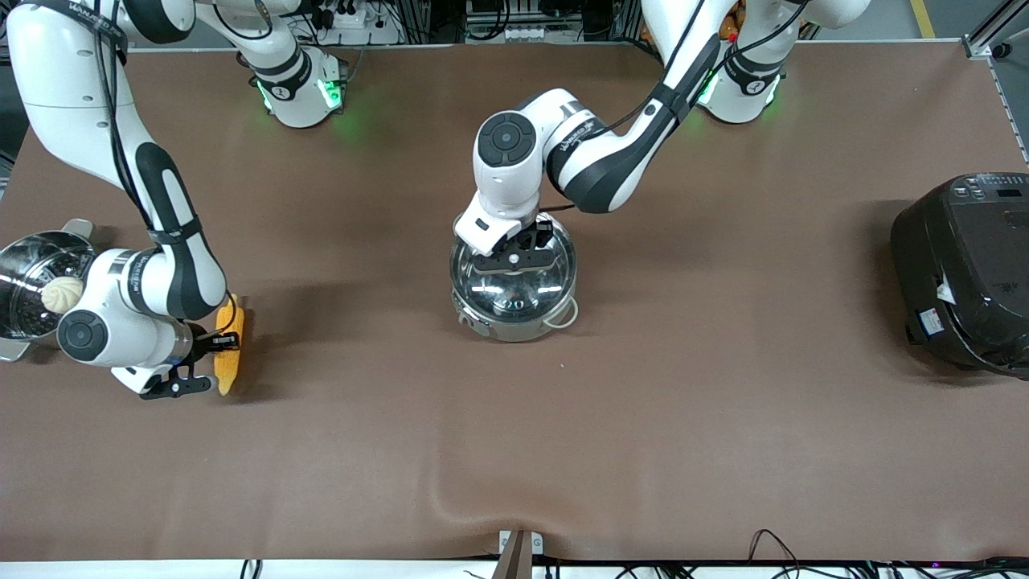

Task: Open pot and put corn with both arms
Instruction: 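Close the right gripper on the yellow corn cob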

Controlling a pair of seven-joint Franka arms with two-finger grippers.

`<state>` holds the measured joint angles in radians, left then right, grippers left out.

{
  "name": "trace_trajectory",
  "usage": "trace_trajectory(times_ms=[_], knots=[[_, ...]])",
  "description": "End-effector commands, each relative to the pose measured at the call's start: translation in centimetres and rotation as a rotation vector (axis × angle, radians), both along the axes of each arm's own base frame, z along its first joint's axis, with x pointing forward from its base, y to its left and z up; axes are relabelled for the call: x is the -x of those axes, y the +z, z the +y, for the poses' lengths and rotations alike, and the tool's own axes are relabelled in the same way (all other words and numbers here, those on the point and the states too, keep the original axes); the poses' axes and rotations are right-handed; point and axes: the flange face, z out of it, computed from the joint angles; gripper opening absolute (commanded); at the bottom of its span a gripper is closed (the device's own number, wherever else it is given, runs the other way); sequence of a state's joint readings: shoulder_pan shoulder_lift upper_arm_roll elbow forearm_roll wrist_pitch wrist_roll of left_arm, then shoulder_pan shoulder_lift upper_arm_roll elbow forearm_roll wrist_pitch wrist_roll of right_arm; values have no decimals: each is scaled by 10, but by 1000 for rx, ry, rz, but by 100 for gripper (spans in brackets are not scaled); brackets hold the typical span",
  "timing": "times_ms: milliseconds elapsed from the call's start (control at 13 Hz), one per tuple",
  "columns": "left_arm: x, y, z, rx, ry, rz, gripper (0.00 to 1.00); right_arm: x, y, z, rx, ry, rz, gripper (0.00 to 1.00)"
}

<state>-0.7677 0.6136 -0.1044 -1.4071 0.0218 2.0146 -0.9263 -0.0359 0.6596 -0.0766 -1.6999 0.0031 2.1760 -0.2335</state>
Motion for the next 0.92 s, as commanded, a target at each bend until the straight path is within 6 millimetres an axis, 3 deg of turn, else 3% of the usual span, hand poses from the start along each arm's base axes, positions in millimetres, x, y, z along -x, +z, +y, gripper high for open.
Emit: trace_trajectory(times_ms=[0, 231, 462, 615, 692, 846], knots=[[-4, 5, -5, 3, 20, -30, 0, -9, 31, 10, 2, -98, 11, 8], [-6, 16, -2, 13, 47, -39, 0, -24, 97, 43, 5, -86, 40, 8], [-20, 54, 15, 38, 74, -83, 0, -29, 161, 86, 18, -99, 65, 9], [-29, 65, 26, 38, 96, -98, 0, -22, 197, 131, 30, -107, 82, 9], [-40, 78, 39, 41, 126, -120, 0, -15, 216, 157, 20, -110, 80, 9], [-67, 79, 69, 24, 212, -138, 0, -2, 247, 197, -40, -129, 77, 9]])
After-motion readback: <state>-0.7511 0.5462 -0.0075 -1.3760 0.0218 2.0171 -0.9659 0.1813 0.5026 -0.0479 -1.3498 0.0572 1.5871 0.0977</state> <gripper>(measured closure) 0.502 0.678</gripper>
